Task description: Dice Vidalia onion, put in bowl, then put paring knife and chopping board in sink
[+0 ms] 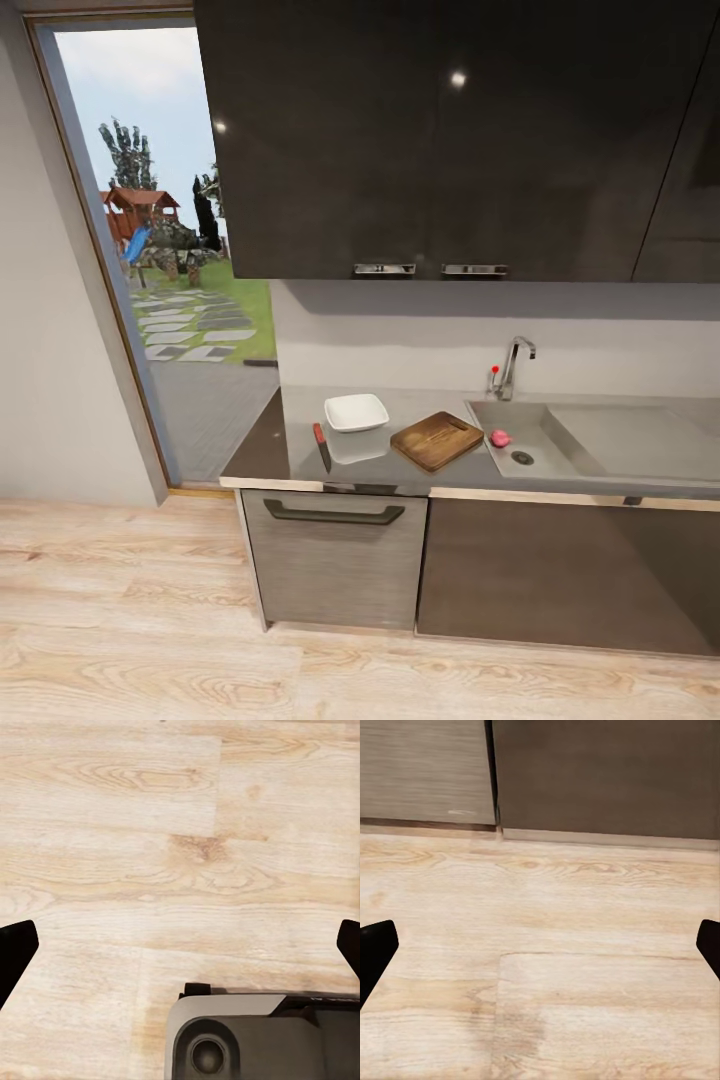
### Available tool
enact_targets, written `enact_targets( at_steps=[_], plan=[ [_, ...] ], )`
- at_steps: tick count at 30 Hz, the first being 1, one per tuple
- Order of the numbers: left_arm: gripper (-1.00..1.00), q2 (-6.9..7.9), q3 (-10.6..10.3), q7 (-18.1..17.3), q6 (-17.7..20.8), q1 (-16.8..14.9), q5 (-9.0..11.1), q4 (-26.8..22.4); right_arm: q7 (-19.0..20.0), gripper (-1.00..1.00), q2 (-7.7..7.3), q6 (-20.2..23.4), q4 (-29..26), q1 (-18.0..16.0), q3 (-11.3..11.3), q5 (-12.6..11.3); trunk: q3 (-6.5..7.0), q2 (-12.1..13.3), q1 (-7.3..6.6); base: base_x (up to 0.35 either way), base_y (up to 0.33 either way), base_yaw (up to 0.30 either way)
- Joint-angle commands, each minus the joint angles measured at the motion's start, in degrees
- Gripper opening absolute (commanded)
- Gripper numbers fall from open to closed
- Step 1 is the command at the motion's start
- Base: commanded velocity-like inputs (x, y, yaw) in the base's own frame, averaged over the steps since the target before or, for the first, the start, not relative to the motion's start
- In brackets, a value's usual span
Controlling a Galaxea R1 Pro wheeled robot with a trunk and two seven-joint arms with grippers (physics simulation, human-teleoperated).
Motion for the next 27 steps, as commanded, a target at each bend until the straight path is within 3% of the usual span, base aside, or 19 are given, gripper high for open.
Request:
enact_targets(
  at_steps=[1,27],
  plan=[
    [1.00,0.00,-0.01,0.10,-0.13,0.01,0.05,-0.01,-0.15,1.00,0.00,-0.17,0.05,-0.01,0.02,0.05,-0.01,-0.03,0.02,0.000,0.000,0.000],
    [1.00,0.17,-0.23,-0.06,-0.23,0.01,-0.12,0.01,-0.15,1.00,-0.05,-0.17,0.05,-0.01,-0.07,0.04,-0.01,-0.03,0.02,0.000,0.000,0.000]
  ],
)
